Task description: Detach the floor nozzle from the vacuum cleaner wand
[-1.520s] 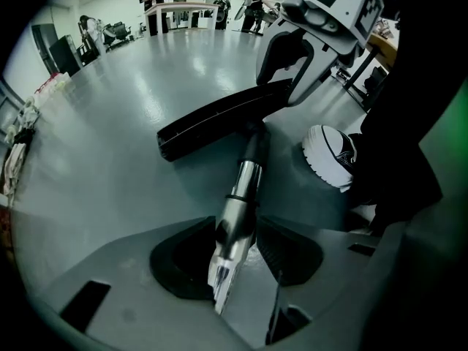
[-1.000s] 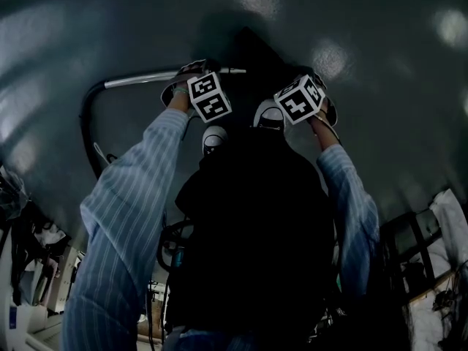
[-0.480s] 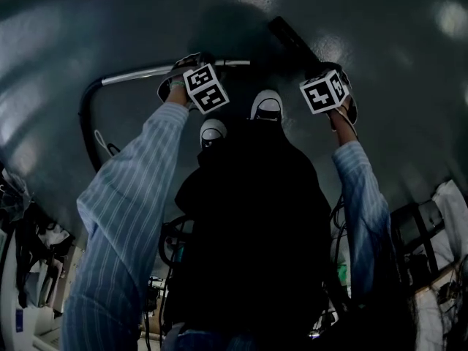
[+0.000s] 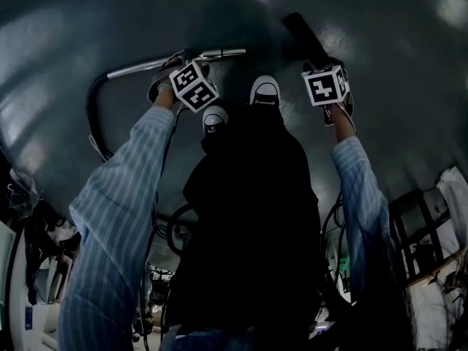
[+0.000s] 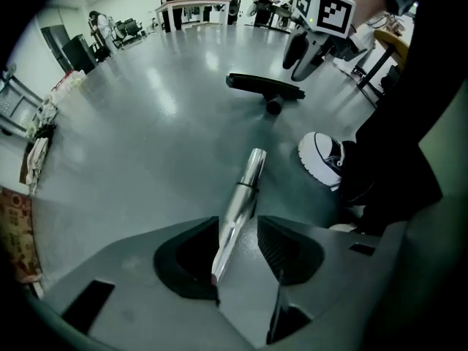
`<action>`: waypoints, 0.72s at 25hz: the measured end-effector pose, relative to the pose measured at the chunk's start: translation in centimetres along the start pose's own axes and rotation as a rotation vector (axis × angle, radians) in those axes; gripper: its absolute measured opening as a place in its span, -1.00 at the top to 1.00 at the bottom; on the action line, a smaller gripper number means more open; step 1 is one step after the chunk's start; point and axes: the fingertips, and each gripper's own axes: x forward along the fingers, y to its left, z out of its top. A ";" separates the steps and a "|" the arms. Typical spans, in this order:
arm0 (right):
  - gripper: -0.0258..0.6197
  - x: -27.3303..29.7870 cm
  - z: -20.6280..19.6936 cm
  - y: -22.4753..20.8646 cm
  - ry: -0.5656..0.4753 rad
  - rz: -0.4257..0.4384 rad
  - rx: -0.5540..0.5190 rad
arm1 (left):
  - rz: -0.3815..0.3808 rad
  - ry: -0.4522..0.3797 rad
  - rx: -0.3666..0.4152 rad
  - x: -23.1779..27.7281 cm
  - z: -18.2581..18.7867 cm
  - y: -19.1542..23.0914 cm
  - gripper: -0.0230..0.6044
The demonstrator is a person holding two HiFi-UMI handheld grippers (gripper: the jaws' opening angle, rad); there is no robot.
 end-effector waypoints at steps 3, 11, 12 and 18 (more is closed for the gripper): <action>0.27 -4.8 0.7 1.0 -0.050 0.041 0.080 | 0.000 0.019 -0.040 -4.1 -0.6 -0.5 0.39; 0.27 -13.5 2.1 2.9 -0.138 0.106 0.241 | 0.031 -0.114 -0.217 -13.5 2.1 -1.2 0.39; 0.27 -14.5 2.5 3.5 -0.146 0.114 0.253 | 0.022 -0.146 -0.255 -14.8 2.5 -1.2 0.39; 0.27 -19.1 3.2 5.7 -0.177 0.169 0.350 | 0.004 -0.322 -0.506 -21.5 6.0 -0.9 0.39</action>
